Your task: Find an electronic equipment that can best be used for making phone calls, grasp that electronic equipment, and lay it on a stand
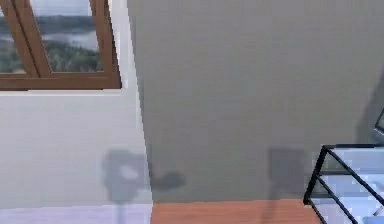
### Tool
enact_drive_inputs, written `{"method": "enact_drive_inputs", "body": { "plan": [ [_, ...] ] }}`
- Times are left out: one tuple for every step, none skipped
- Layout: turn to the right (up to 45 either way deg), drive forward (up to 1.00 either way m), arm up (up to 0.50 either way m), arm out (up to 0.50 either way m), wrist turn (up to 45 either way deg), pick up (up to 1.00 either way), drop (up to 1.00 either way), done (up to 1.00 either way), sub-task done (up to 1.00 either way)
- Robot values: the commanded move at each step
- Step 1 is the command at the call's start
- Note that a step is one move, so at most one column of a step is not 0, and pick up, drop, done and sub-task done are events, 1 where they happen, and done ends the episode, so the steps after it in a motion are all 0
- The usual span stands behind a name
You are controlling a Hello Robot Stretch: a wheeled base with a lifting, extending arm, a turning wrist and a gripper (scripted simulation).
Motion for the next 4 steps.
{"method": "enact_drive_inputs", "body": {
  "plan": [
    [33.0,0.00,0.00,0.00,0.0,0.00,0.00,0.00,0.00],
    [0.0,0.60,0.00,0.00,0.0,0.00,0.00,0.00,0.00],
    [-45.0,0.00,0.00,0.00,0.0,0.00,0.00,0.00,0.00],
    [-30.0,0.00,0.00,0.00,0.0,0.00,0.00,0.00,0.00]
  ]
}}
